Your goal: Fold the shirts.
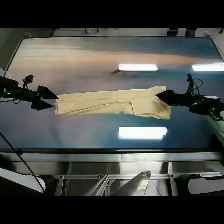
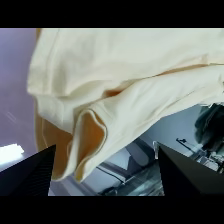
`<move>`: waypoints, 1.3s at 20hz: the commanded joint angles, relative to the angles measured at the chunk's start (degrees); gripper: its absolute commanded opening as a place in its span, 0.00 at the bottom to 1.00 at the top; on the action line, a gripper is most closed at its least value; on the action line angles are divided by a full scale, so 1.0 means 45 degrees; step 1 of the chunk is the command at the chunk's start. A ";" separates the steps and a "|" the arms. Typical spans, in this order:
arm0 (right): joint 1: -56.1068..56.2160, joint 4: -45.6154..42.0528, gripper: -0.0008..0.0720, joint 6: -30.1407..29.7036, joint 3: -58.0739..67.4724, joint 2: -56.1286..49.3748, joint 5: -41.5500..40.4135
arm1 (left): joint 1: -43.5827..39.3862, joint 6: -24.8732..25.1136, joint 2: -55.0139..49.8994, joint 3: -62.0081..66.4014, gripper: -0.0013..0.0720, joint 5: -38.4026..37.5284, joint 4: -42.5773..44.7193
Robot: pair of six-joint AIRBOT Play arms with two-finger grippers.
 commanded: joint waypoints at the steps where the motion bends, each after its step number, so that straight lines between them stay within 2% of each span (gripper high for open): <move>1: -0.0636 -0.2132 0.62 0.2132 0.0447 0.0933 0.1817 | 0.0301 -0.0209 0.0636 0.0015 0.99 0.0894 -0.0034; 3: -0.1423 -0.4080 0.91 0.3910 0.0986 0.1943 0.2059 | 0.0389 -0.0204 0.1399 0.0010 0.99 0.1161 -0.0005; 4: -0.1831 -0.5027 0.97 0.4721 0.1316 0.2225 0.1972 | 0.0384 -0.0199 0.1821 0.0010 0.99 0.1127 0.0000; 6: -0.2467 -0.6256 0.98 0.6183 0.1996 0.2147 0.2132 | 0.0272 -0.0238 0.2735 0.0010 0.99 0.0884 0.0015; 8: -0.2696 -0.6324 0.98 0.6596 0.2365 0.1535 0.2463 | 0.0063 -0.0277 0.3575 0.0005 0.99 0.0865 0.0005; 17: -0.2341 -0.6178 0.98 0.6479 0.2506 -0.0811 0.2443 | -0.1151 -0.0466 0.6411 0.0000 0.97 0.0923 -0.0005; 26: -0.0092 -0.5401 0.98 0.6479 0.3317 -0.1865 0.2516 | -0.2409 -0.0602 0.6717 0.0000 0.97 0.0928 -0.0005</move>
